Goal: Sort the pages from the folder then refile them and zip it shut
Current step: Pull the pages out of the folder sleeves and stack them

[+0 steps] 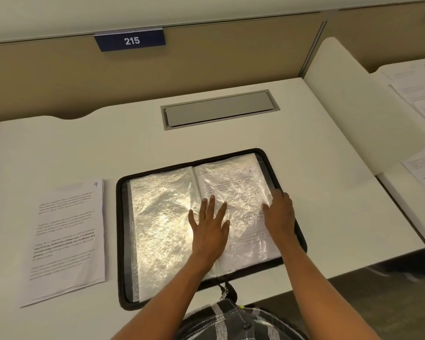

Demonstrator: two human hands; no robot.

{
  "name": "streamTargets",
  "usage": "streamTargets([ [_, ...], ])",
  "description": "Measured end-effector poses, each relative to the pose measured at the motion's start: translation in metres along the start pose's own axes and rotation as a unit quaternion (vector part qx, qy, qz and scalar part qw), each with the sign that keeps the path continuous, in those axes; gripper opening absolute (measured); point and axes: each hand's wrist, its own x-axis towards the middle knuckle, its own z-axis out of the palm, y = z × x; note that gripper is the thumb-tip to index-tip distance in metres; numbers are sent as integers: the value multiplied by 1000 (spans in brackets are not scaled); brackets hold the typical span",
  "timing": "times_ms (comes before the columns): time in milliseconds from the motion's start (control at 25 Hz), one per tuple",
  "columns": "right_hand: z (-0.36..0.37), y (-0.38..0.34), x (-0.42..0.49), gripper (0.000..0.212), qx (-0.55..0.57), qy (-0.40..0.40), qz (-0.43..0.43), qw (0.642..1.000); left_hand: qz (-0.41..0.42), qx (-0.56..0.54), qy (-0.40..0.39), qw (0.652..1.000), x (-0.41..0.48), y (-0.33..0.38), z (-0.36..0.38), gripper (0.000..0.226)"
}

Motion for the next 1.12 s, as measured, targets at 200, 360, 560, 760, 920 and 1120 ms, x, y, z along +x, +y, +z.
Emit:
streamTargets([
  [200,-14,4,7,12,14,25,21,999,-3,2,-10,1000,1,2,-5,55],
  [360,-29,-9,-1,16,-41,54,-17,998,-28,-97,-1,995,3,7,-20,57],
  [560,-42,-72,-41,13,50,-64,-107,991,-108,-365,46,924,10,26,-66,51],
  [760,-26,-120,-85,20,114,-176,-196,958,-227,-530,19,817,7,10,-105,23],
  [920,-21,-130,-93,30,223,-253,-254,906,-262,-542,60,796,-7,-30,-114,19],
  [1120,-6,-116,-74,17,250,-208,-235,916,-336,-517,74,784,-14,-87,-122,20],
])
